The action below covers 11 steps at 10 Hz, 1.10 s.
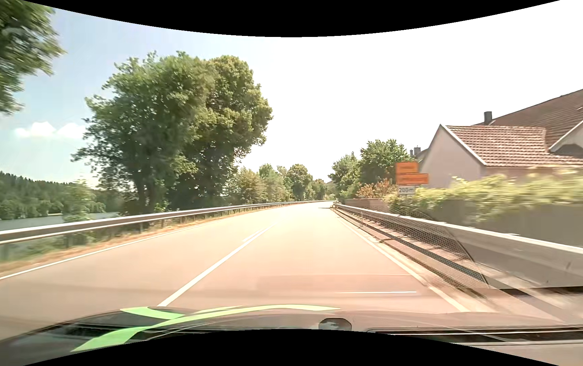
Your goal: Follow the waypoints while adhering to traffic rules and regulations
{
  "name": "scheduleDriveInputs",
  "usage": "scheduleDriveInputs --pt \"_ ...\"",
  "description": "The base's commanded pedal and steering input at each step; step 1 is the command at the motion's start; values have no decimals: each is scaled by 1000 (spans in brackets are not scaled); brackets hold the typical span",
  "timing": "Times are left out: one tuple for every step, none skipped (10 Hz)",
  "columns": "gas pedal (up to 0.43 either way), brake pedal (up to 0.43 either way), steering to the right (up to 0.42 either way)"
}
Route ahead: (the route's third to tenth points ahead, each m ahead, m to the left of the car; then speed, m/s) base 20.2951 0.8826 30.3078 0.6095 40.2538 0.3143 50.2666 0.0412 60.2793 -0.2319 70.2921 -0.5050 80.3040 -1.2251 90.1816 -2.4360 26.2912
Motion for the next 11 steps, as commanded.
scheduleDriveInputs --pt "150 0 5" --pt "177 0 5" --pt "209 0 5" --pt "209 0 5" --pt "220 0 5" --pt "220 0 5" --pt "220 0 5" --pt "240 0 5" --pt "248 0 5" --pt "260 0 5" --pt "268 0 5"
